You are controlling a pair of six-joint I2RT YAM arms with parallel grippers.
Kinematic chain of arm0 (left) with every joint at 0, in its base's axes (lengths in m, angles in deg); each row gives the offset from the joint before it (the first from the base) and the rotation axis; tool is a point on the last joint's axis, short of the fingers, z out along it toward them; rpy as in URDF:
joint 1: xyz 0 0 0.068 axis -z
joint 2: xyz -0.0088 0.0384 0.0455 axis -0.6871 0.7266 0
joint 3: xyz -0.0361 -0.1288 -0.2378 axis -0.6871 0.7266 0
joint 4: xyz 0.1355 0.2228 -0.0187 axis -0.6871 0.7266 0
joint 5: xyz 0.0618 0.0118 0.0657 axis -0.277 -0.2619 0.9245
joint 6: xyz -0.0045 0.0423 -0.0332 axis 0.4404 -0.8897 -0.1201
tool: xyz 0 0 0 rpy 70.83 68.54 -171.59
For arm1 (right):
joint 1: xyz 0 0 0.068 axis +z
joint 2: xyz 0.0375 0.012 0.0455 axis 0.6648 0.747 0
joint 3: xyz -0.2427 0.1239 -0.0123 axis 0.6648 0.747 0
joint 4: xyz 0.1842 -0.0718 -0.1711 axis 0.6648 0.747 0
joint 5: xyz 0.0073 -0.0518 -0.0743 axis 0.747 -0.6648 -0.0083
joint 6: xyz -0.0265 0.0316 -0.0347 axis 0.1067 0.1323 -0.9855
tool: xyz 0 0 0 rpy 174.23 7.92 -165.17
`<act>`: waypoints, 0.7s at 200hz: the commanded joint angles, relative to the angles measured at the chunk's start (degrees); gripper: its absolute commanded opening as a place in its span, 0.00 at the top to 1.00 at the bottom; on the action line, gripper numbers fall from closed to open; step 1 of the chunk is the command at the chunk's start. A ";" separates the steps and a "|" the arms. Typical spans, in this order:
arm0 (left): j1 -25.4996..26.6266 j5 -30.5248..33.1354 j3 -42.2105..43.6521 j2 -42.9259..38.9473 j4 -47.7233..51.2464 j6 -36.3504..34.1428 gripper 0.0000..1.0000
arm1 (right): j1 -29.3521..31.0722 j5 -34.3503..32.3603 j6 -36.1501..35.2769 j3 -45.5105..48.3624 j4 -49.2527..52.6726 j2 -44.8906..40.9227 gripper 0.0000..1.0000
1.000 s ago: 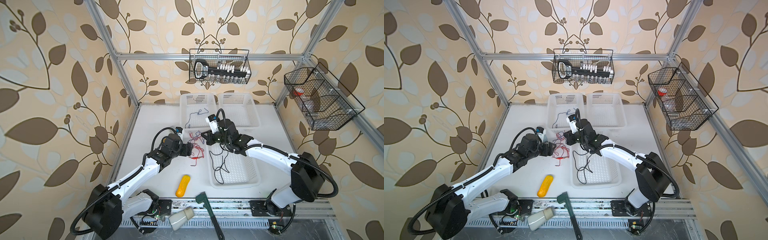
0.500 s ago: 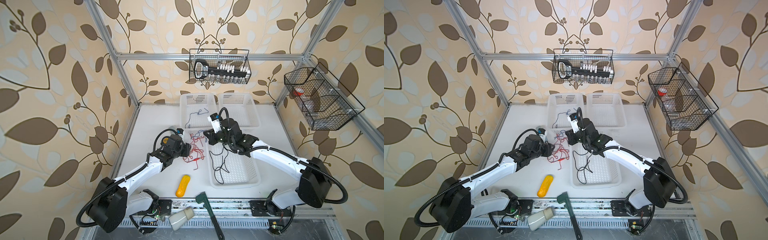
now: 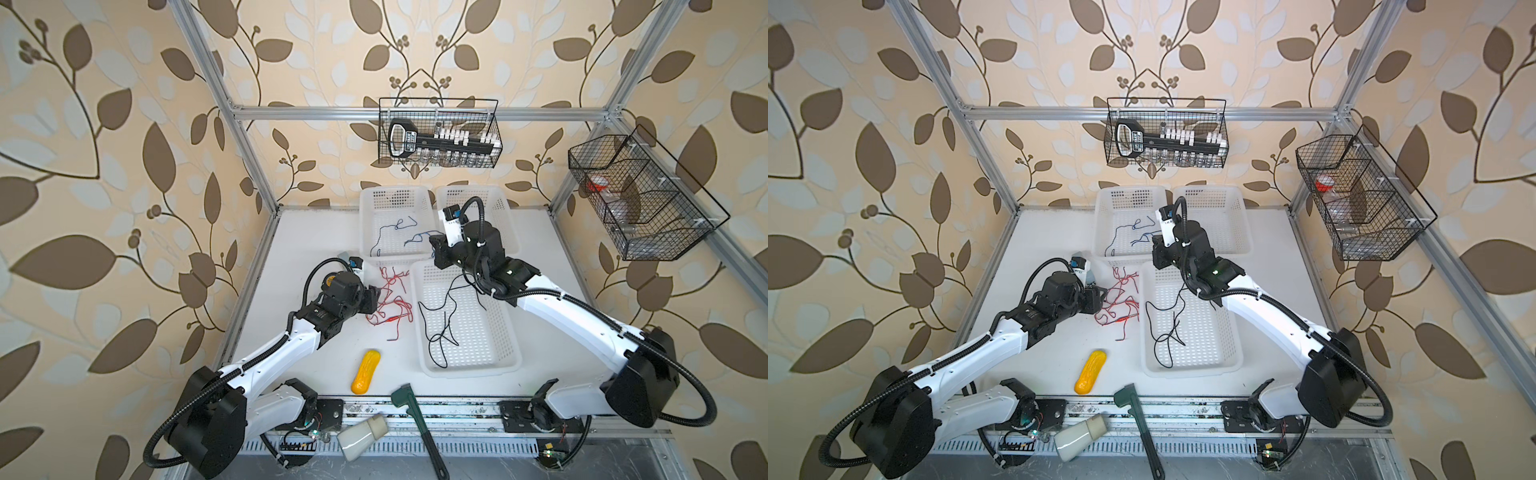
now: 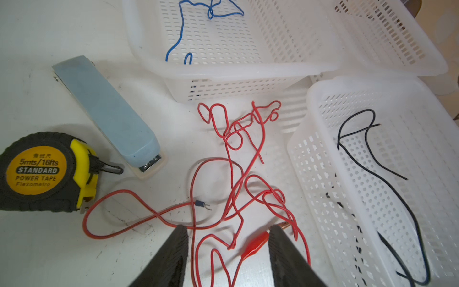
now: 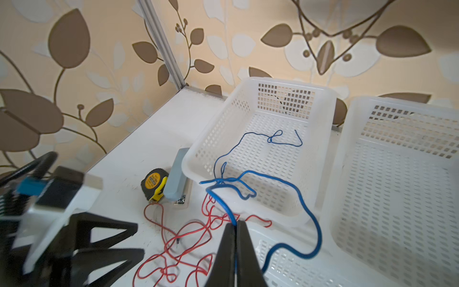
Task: Untangle the cables
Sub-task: 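Carry the blue wire into its basket with the right gripper while the left gripper lowers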
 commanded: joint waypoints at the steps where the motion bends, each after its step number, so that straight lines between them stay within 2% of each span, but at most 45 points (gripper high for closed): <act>1: 0.18 0.47 0.52 -2.19 -0.95 0.84 0.40 | -0.91 3.82 -1.28 -4.18 -3.91 6.82 1.00; 27: 0.18 0.87 0.42 -2.12 1.23 0.79 0.31 | -1.32 4.20 -2.11 -8.66 -5.27 13.61 1.00; 53: 0.18 -0.11 0.85 -1.65 1.17 0.93 0.27 | -1.46 4.15 -2.45 -11.10 -7.95 18.92 1.00; 95: 0.16 -0.75 0.32 1.15 0.20 1.03 0.25 | -2.02 4.31 -3.46 -15.09 -7.11 26.73 0.99; 140: 0.18 0.58 -1.91 8.17 -0.57 1.48 0.26 | -3.48 6.31 -2.28 -15.67 -6.92 29.90 0.94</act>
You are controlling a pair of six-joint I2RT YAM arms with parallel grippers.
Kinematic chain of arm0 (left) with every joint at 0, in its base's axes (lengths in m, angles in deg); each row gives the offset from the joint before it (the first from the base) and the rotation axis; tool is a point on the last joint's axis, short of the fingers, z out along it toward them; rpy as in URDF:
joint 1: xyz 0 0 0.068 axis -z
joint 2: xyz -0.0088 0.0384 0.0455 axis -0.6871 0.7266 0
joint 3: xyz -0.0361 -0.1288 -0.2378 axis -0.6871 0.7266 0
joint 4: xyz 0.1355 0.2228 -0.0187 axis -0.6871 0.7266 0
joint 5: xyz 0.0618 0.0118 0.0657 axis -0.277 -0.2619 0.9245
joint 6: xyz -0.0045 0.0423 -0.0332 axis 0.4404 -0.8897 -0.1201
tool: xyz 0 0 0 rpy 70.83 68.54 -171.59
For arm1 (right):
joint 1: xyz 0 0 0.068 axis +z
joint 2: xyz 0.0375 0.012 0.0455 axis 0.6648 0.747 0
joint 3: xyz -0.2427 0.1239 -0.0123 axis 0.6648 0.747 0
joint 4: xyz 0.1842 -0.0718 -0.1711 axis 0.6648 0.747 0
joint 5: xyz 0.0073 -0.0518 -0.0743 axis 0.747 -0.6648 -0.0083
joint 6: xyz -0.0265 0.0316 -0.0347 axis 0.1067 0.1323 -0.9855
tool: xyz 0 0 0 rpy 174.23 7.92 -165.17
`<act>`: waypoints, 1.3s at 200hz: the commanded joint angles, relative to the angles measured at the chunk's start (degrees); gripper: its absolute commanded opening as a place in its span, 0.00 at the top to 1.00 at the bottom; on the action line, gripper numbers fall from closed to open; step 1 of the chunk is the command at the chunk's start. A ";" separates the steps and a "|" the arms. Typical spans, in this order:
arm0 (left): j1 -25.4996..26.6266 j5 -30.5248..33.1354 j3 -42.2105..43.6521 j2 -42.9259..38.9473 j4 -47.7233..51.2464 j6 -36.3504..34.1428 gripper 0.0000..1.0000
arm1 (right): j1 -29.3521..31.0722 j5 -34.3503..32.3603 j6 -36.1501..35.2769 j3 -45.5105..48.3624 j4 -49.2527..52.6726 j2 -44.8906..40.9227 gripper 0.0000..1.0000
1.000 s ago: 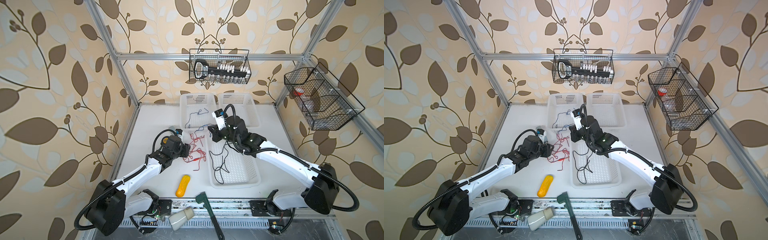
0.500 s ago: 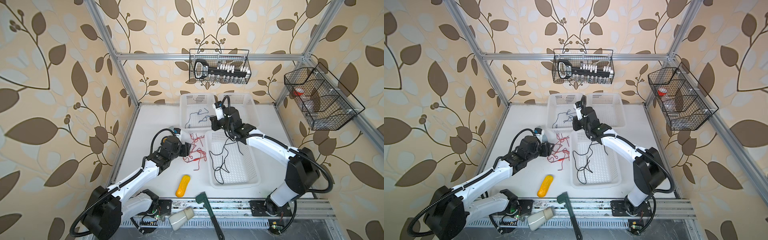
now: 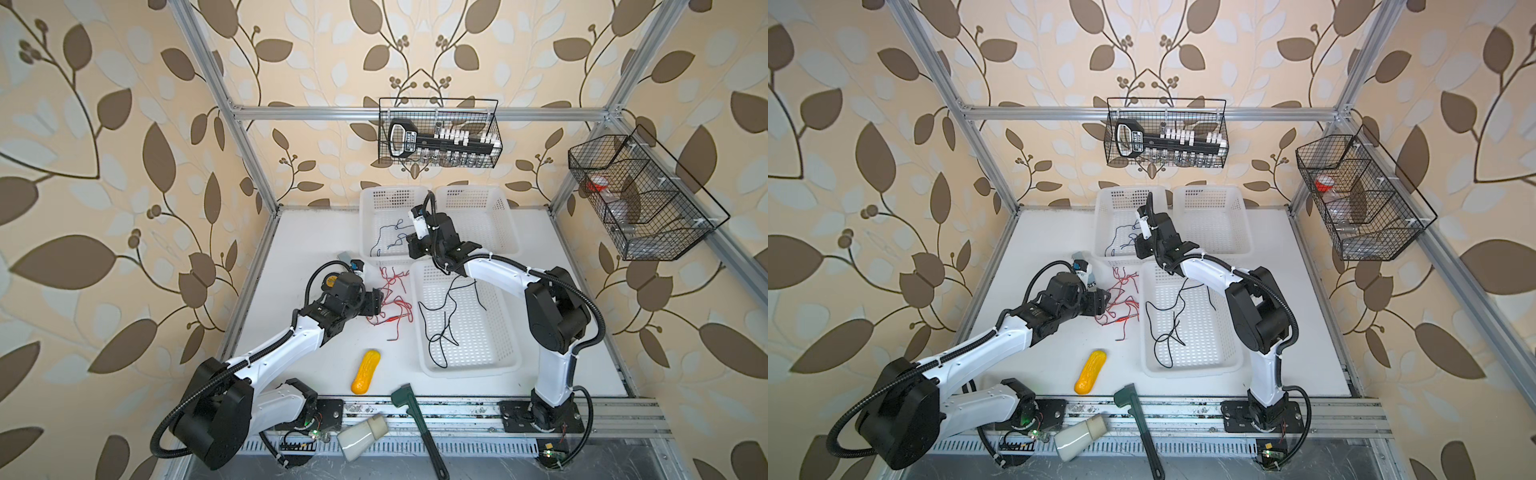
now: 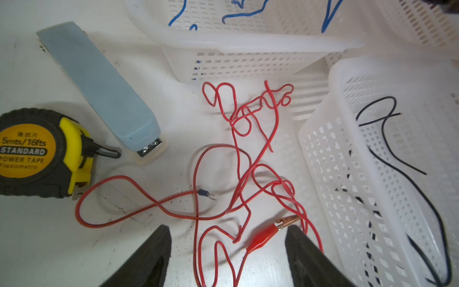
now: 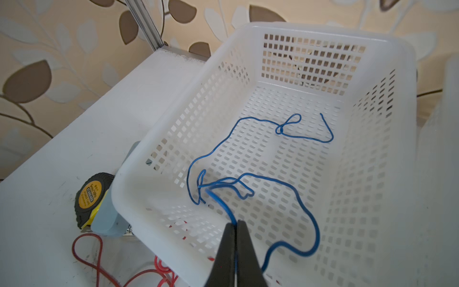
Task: Untangle the cables
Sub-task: 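Carry the blue wire into its basket with the right gripper while the left gripper lowers, then grasp a red wire with the left gripper and lift it high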
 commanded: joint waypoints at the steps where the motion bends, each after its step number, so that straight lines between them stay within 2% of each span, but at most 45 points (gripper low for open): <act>1: 0.18 0.51 -1.99 3.29 -1.71 0.34 0.26 | -0.94 2.02 -0.19 -1.64 -0.09 1.39 0.94; 62: 0.30 -1.37 -3.51 8.00 -5.26 0.24 0.27 | -1.78 2.82 -0.45 -0.47 0.80 -0.01 0.72; 124: 0.48 -0.46 -6.71 13.04 -6.71 -1.51 0.31 | -1.94 2.58 1.36 8.54 -1.52 -10.66 0.66; 165: 0.95 0.20 -9.27 18.73 -6.56 -1.96 0.54 | -1.78 3.19 3.50 15.81 -2.94 -18.98 0.65; 189: 1.37 0.47 -11.38 19.91 -4.52 -2.25 0.81 | -1.35 4.06 4.02 18.51 -3.03 -22.54 0.65; 203: 1.82 1.11 -12.21 19.00 -3.37 -2.51 1.00 | -0.78 4.33 3.97 19.40 -2.61 -23.90 0.65; 228: 2.04 2.28 -12.76 14.85 -0.57 -2.87 1.00 | 0.13 5.42 3.22 19.95 -1.35 -25.42 0.64; 260: 2.09 3.10 -13.44 4.21 5.15 -3.91 1.00 | 1.21 8.07 2.13 20.25 0.13 -26.35 0.61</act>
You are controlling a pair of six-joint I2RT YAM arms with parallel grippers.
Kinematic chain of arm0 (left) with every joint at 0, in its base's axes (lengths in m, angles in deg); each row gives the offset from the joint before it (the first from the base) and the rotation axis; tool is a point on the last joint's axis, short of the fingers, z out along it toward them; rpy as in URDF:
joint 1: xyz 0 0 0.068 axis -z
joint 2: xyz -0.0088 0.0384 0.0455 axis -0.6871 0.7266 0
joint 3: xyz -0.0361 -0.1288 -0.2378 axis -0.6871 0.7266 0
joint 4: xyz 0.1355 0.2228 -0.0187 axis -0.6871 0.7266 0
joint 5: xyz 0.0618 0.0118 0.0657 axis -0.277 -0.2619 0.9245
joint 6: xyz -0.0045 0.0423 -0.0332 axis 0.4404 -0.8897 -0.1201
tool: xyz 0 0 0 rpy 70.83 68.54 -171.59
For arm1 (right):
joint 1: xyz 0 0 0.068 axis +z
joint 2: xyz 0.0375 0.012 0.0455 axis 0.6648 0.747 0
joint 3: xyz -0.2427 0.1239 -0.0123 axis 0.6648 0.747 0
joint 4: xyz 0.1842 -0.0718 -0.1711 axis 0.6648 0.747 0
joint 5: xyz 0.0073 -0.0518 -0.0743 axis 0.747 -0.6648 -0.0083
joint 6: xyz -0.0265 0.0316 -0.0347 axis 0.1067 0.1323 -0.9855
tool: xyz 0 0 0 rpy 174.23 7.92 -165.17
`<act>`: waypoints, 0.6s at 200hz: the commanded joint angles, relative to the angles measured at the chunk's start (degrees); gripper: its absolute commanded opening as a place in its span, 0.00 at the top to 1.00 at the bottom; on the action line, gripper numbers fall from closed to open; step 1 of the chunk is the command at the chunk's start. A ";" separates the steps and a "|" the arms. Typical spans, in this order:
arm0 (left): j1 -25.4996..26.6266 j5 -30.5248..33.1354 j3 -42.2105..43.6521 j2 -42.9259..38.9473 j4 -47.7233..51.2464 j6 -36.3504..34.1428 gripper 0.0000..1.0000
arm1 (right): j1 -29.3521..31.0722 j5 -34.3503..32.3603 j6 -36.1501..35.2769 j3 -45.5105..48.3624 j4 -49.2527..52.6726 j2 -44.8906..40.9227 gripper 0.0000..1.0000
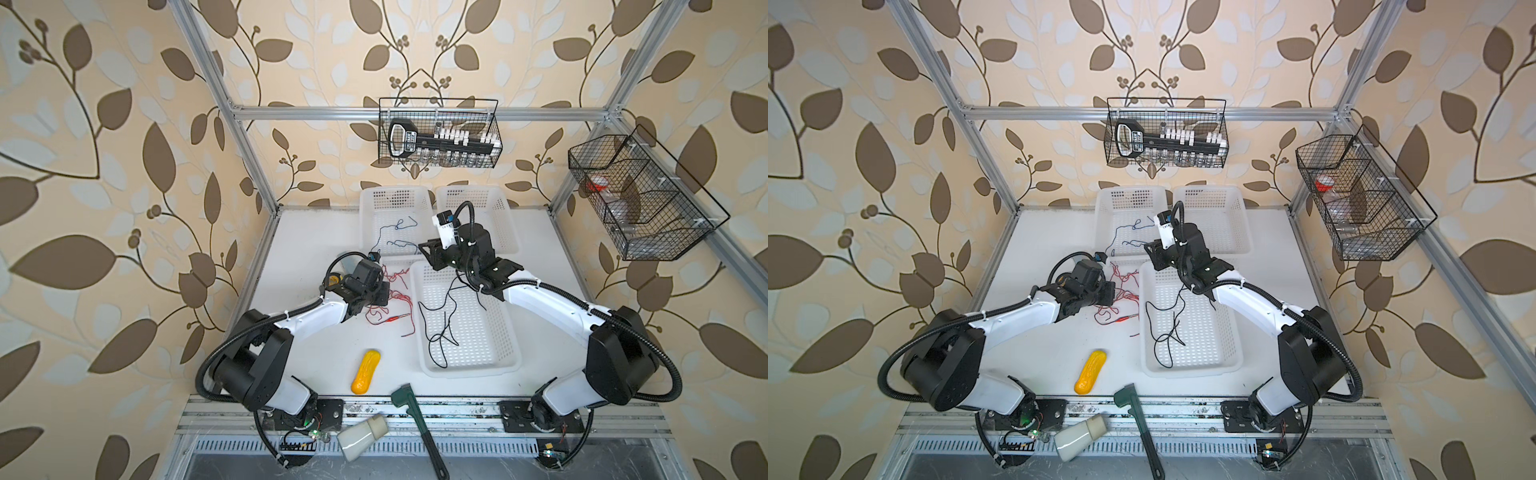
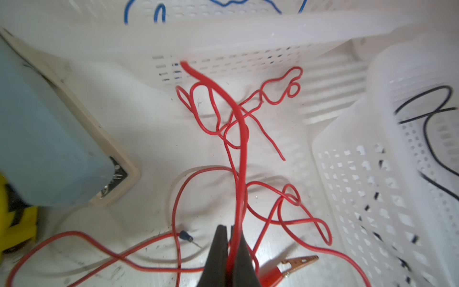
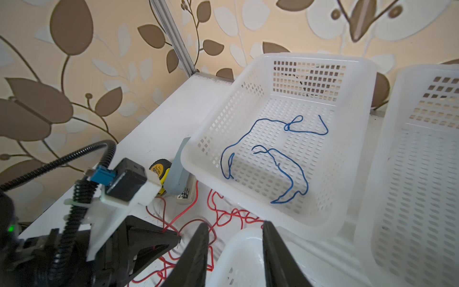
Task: Untangle the cables
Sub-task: 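Grasp a red wire with the left gripper and lift it high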
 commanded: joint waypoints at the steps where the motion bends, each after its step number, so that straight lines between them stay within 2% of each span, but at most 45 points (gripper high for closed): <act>1: 0.53 1.90 -2.94 -8.82 4.52 -1.97 1.00 | 0.75 3.18 -1.29 1.19 1.53 -1.66 0.61; 41: 0.51 3.82 -4.60 -21.70 12.31 -4.11 1.00 | 1.80 8.09 -1.52 1.14 2.23 -1.41 0.57; 69: 0.47 4.16 -4.34 -28.99 13.20 -4.62 1.00 | 3.31 14.71 -2.76 1.40 1.85 -1.25 0.54; 120: 0.47 4.95 -2.23 -33.34 12.37 -2.62 1.00 | 5.10 16.46 -2.75 4.88 0.54 -4.62 0.51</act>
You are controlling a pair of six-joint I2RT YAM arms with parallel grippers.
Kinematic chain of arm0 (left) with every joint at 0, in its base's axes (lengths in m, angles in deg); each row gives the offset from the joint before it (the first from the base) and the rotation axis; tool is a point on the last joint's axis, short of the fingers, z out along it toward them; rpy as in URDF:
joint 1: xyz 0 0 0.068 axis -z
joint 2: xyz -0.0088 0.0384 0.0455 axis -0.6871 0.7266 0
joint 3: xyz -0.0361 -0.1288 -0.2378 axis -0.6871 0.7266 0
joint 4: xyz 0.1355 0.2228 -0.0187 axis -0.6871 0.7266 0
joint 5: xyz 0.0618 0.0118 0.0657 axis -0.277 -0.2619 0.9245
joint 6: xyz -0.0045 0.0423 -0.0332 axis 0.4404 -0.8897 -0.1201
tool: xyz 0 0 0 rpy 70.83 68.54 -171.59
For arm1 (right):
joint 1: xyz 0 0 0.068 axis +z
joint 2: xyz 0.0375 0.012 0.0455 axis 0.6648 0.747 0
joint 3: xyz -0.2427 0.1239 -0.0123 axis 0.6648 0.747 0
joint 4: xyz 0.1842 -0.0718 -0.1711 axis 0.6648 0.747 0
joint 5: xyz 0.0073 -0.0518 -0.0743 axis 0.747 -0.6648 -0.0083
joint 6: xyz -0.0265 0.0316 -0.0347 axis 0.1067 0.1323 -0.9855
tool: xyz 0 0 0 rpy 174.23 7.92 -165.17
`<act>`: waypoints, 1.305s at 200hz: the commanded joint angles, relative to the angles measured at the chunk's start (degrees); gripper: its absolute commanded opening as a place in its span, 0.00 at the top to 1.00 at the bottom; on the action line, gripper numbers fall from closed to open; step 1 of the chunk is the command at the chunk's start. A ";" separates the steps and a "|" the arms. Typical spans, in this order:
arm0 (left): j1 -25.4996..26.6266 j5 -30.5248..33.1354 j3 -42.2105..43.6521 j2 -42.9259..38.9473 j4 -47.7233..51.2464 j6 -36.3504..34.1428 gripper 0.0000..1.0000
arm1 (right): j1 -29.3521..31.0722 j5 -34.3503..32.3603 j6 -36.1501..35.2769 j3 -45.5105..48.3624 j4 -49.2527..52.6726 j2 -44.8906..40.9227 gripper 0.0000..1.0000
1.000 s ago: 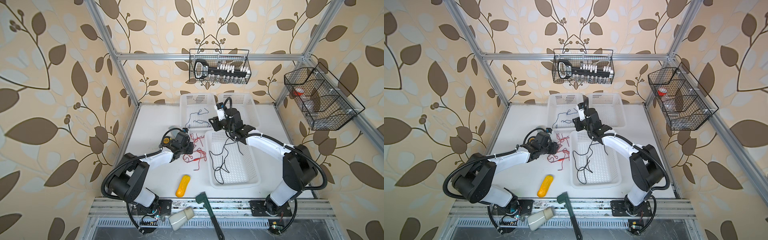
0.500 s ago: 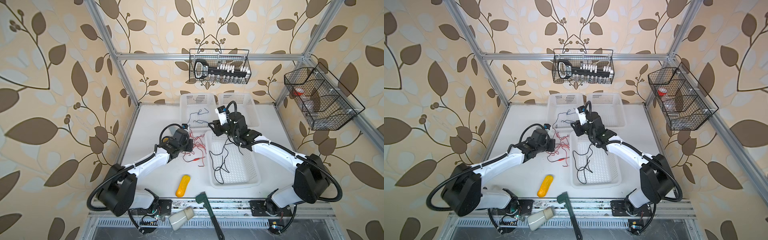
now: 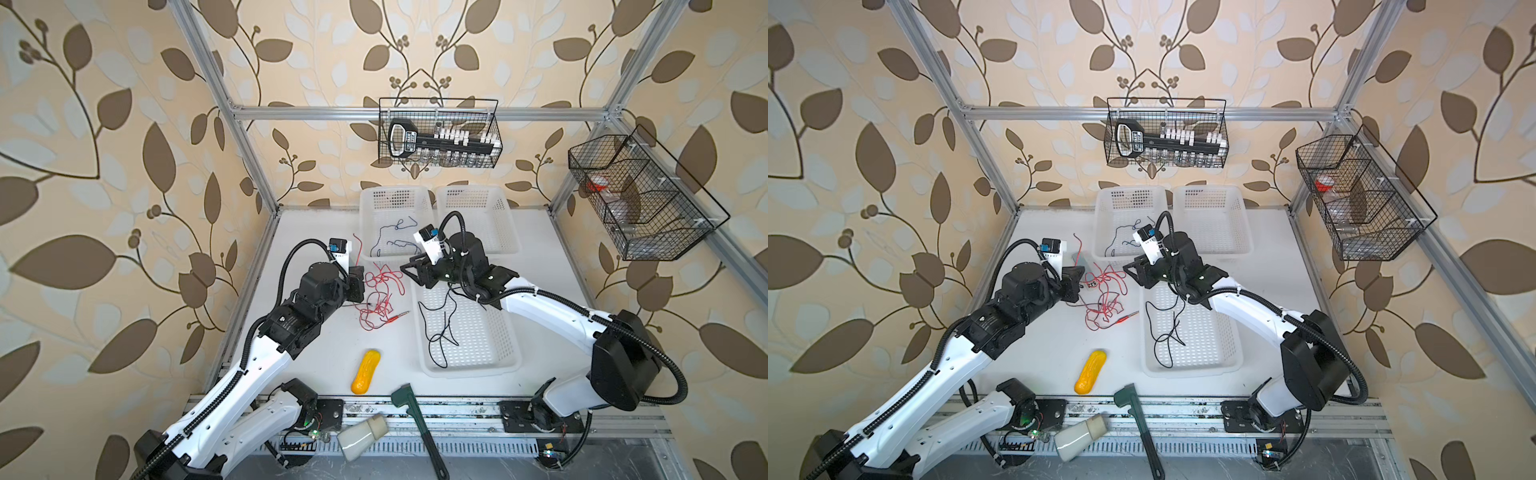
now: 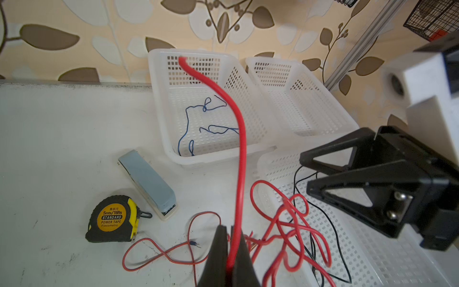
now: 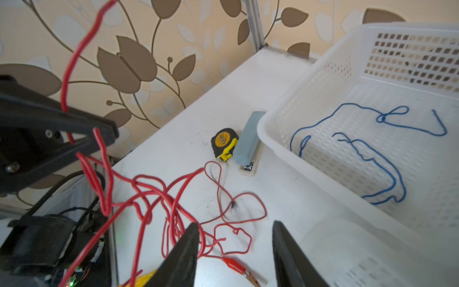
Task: Untangle the cables
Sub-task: 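Grasp a red wire with the left gripper and lift it high, then grasp the hanging red wire with the right gripper below the left gripper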
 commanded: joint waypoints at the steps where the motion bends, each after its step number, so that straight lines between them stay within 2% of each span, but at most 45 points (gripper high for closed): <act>1: 0.51 1.38 0.54 -0.52 -0.41 0.31 1.00 | 0.32 2.81 -1.02 1.97 -0.38 -2.83 0.51; 49: 0.47 -3.12 6.18 -1.71 -8.43 -1.19 1.00 | 0.85 2.76 1.80 5.25 -1.10 -6.15 0.47; 112: 0.49 -9.31 16.11 -6.54 -25.26 -5.88 1.00 | 0.85 5.90 5.53 4.80 -2.93 -2.94 0.44; 192: 0.53 -10.89 18.43 -6.12 -33.38 -7.14 1.00 | 0.85 12.74 8.90 4.25 -6.24 0.73 0.46; 211: 0.51 -10.74 18.44 -5.20 -33.79 -7.02 1.00 | 0.85 14.45 10.08 4.15 -7.75 1.02 0.58; 227: 0.53 -10.53 18.49 -4.69 -33.79 -6.88 1.00 | 0.93 14.71 10.49 3.95 -8.10 0.97 0.79; 244: 0.54 -9.59 18.78 -4.50 -33.52 -6.69 1.00 | 0.92 13.49 9.80 3.64 -7.17 0.61 0.94; 257: 0.54 -7.65 18.67 -4.35 -32.37 -6.15 1.00 | 0.85 10.52 8.39 3.25 -5.12 -0.09 1.00; 261: 0.54 -7.04 18.56 -4.24 -31.85 -6.01 0.92 | 0.98 9.35 7.77 3.06 -4.15 -0.33 1.00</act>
